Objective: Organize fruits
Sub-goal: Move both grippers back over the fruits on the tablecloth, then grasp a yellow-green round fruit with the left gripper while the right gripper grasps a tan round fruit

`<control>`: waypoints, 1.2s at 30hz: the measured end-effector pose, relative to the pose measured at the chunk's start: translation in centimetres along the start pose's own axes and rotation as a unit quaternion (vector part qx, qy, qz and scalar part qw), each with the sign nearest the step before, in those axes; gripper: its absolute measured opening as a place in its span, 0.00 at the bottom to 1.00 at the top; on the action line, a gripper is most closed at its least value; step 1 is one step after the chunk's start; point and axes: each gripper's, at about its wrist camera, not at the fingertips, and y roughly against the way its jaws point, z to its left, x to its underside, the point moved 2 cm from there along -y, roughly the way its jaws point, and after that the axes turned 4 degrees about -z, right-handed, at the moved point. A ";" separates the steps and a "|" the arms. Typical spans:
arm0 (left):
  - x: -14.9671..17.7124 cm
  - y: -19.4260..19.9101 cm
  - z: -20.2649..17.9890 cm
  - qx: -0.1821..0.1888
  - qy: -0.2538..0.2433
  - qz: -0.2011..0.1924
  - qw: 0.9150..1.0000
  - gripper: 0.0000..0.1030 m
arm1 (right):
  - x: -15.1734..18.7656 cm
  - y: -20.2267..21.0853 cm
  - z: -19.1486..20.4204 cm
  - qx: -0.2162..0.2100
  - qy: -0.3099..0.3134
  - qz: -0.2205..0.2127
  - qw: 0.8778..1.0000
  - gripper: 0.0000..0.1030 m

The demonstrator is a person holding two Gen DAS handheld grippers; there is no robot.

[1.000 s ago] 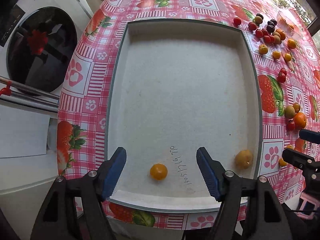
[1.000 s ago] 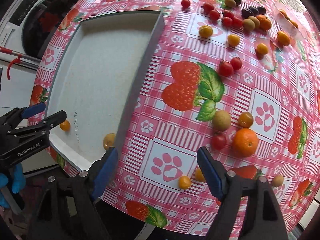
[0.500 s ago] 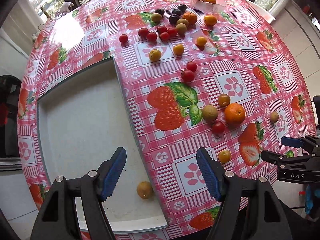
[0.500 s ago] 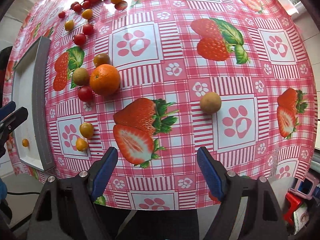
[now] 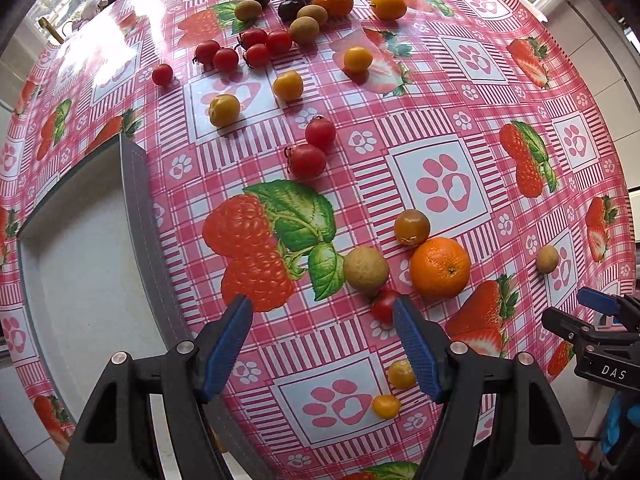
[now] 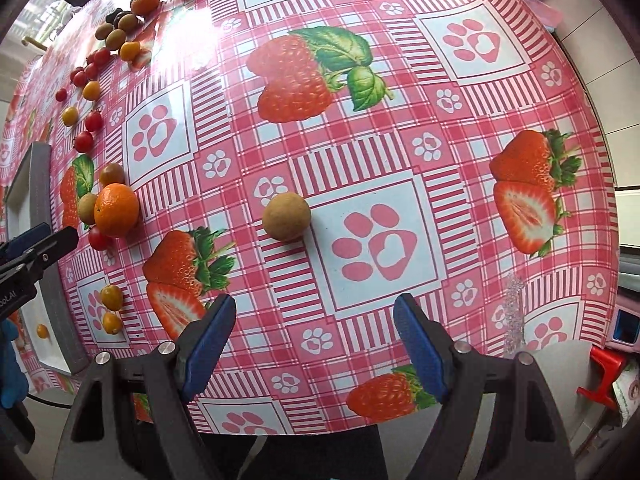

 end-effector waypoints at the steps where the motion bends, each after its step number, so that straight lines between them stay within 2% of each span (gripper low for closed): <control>1: -0.1 -0.2 0.0 -0.001 0.001 0.002 1.000 0.72 | -0.1 0.0 -0.1 0.001 -0.003 -0.001 1.000 0.81; 6: -0.7 -0.9 -0.6 -0.006 0.004 0.006 1.000 0.72 | -1.6 -0.8 0.1 -0.004 0.001 -0.008 1.000 0.81; 10: -0.9 -1.5 -0.6 -0.007 0.007 0.007 1.000 0.72 | -2.3 -1.1 2.2 -0.003 0.020 -0.013 1.000 0.81; 16: -1.8 -2.4 -1.0 -0.015 0.003 0.015 1.000 0.71 | -4.5 -1.5 1.7 -0.001 0.025 -0.018 1.000 0.81; 19: -1.6 -2.9 -1.2 -0.020 0.005 0.015 1.000 0.69 | -4.9 -1.1 2.0 0.012 0.032 -0.025 0.999 0.70; 20: -1.6 -2.8 -1.1 -0.019 0.007 0.013 1.000 0.61 | -4.7 -1.1 3.2 0.017 0.034 -0.027 0.999 0.64; 21: -1.5 -2.7 -1.1 -0.021 0.008 0.013 1.000 0.58 | -4.7 -0.8 3.4 0.020 0.036 -0.028 0.999 0.61; 22: -1.6 -2.7 -1.0 -0.025 0.008 0.014 1.000 0.56 | -4.6 -0.6 3.5 0.024 0.039 -0.030 0.998 0.54; 24: -1.4 -2.8 -1.8 -0.031 0.005 0.009 0.999 0.47 | -3.8 0.2 5.2 0.030 0.045 -0.034 0.998 0.39; 25: -1.4 -2.7 -1.9 -0.029 0.003 0.007 1.000 0.43 | -3.9 0.3 5.2 0.030 0.049 -0.034 0.998 0.28; 26: -1.6 -2.8 -2.2 -0.028 -0.001 0.004 1.000 0.32 | -4.0 0.4 5.2 0.029 0.052 -0.034 0.998 0.27; 27: -1.5 -2.7 -2.2 -0.028 -0.006 0.004 1.000 0.28 | -3.5 0.0 5.4 0.025 0.054 -0.034 0.998 0.27; 31: -1.2 -2.5 -1.9 -0.019 0.005 0.005 1.000 0.28 | -2.7 0.3 5.4 -0.015 0.032 -0.033 0.999 0.27; 36: -0.3 -1.0 -0.8 -0.006 0.025 -0.004 1.000 0.28 | -2.4 1.2 4.0 -0.035 0.009 -0.032 0.999 0.27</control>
